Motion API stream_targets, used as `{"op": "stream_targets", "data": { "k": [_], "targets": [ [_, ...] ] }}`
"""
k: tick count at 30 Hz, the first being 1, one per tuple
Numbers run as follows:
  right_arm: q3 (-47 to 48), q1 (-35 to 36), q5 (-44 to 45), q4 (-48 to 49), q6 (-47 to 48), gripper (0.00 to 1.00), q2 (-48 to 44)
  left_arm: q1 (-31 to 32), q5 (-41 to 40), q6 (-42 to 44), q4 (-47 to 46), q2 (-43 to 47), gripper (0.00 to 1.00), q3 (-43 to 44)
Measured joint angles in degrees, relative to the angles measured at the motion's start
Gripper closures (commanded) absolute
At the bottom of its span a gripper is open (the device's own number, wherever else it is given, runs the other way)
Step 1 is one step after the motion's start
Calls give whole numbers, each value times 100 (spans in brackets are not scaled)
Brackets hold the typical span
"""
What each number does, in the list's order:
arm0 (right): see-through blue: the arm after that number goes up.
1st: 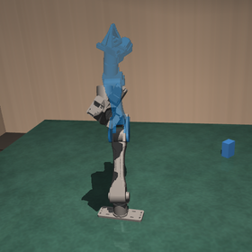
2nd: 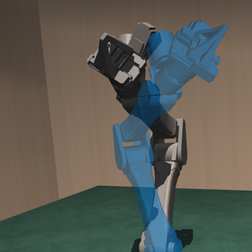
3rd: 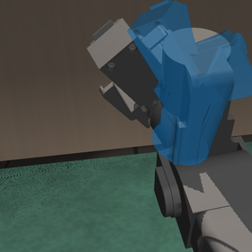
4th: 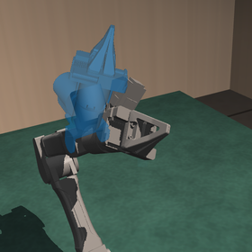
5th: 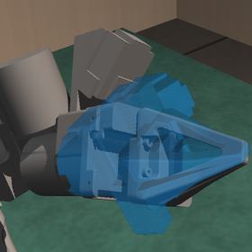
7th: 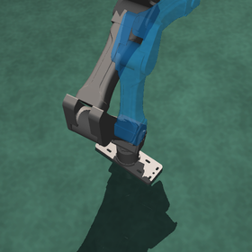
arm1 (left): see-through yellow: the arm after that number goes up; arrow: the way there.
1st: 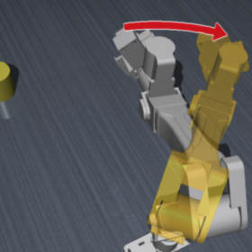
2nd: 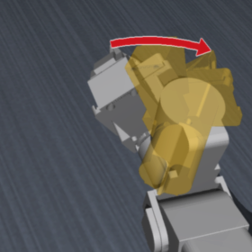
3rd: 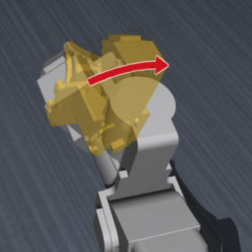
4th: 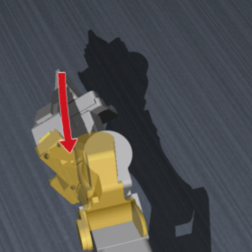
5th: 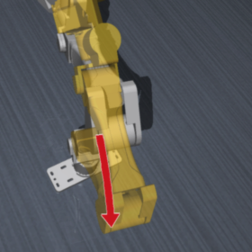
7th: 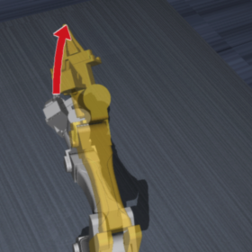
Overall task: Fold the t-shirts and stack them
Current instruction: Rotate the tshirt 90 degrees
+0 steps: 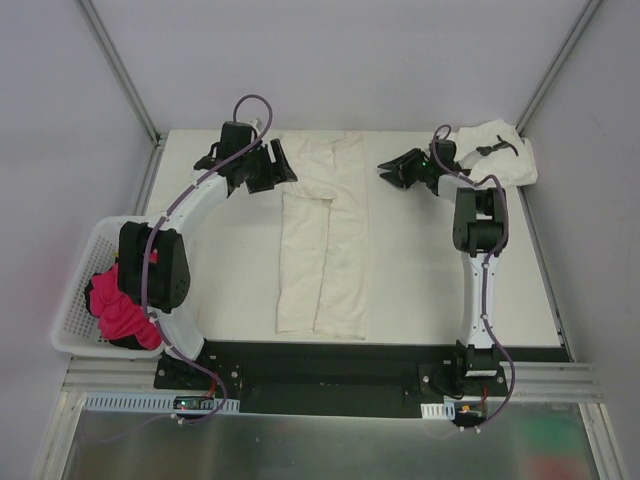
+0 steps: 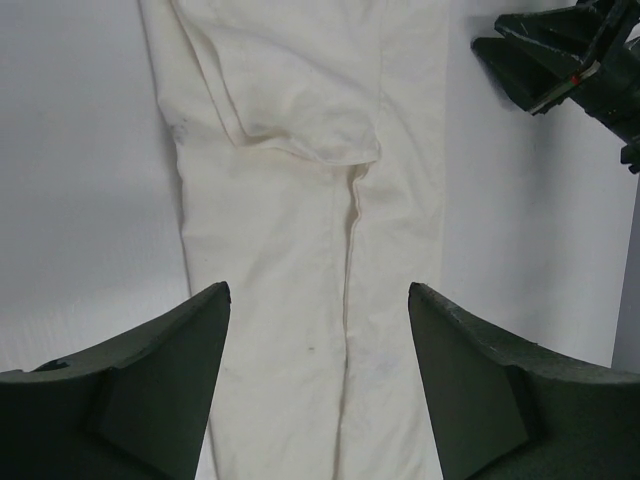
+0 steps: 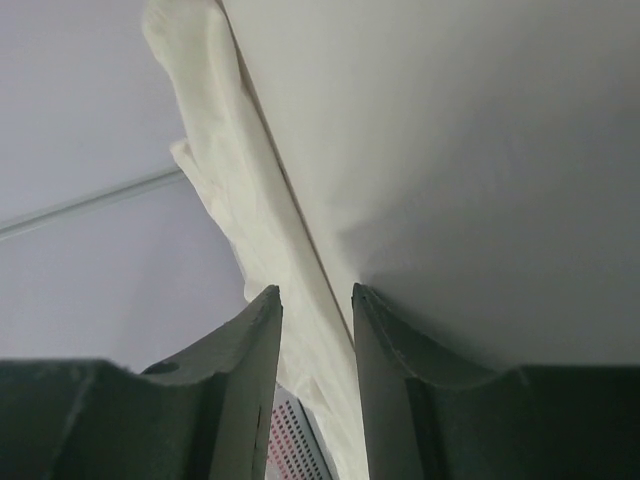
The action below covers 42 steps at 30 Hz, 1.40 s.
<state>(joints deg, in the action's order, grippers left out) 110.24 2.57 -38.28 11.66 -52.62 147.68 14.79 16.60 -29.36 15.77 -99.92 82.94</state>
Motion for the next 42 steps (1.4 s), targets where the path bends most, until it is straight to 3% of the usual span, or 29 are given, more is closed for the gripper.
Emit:
{"op": "stream_targets", "data": {
  "k": [8,12,21,32,42],
  "targets": [
    [-2210,525,-225,52,588,60,-1615,-267,629,-24,-485,-909,30,-4],
    [-3602,662,-398,103,1045,60,-2717,-317,728,-63,-763,-831,29,-647],
    [-6225,459,-275,-227,1980,58,-4564,-120,741,-96,-1086,1305,28,-3016],
    [-7941,474,-374,-935,2564,57,-6891,-83,1294,-20,-739,3224,28,-4616],
    [-8966,525,-354,-984,2675,57,-7370,-35,1290,-116,-214,4221,27,-5453]
  ]
}}
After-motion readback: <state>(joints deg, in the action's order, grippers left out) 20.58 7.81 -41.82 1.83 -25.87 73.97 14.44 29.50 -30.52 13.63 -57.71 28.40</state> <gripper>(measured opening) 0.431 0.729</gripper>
